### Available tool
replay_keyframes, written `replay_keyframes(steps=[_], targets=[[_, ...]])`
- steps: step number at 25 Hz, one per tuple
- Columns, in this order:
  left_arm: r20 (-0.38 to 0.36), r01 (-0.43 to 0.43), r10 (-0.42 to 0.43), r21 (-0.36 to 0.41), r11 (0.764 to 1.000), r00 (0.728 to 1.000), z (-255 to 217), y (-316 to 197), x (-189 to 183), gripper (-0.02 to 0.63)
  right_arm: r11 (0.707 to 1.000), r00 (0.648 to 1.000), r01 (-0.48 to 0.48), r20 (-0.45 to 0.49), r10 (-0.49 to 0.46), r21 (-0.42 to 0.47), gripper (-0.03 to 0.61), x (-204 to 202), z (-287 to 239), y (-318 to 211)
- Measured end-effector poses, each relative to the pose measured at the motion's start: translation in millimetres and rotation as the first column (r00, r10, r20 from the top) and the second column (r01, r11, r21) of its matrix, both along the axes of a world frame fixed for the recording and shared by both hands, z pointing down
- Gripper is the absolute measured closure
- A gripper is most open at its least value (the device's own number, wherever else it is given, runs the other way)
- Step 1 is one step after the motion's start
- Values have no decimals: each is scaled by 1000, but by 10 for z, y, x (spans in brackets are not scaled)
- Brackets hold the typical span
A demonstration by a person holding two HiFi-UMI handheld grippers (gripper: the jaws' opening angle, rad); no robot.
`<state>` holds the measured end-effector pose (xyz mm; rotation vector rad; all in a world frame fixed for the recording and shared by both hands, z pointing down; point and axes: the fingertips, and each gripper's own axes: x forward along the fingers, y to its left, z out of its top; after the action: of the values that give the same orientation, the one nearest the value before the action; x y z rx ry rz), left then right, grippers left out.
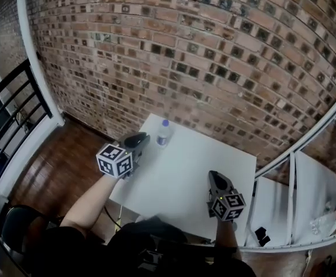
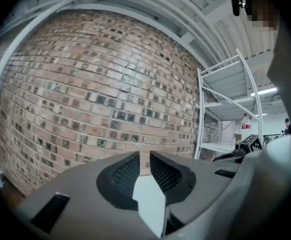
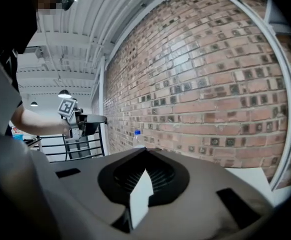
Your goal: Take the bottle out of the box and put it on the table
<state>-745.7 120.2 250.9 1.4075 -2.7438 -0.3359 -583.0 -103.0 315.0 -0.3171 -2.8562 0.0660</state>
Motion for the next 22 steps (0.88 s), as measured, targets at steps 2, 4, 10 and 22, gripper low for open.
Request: replay_keyframes(steps=[2,4,10,22], targets=[[23,35,-36,27,999,999,-46,124,241,575,1000,1000,-12,25,12,-12,574,171,-81,-86],[32,65,-66,45,997,997,-50,220,435,577,999,999,-21,47,22,-28,574,347,-152,-174],[115,141,-147,56,988,982,-162,439,951,609,995,991,-62,115,70,-74,575,786,-325,-323],[141,157,-169,97,983,975,-107,517,1528,609,973,970,-163,151,188,-161,577,1225,-217,-414]])
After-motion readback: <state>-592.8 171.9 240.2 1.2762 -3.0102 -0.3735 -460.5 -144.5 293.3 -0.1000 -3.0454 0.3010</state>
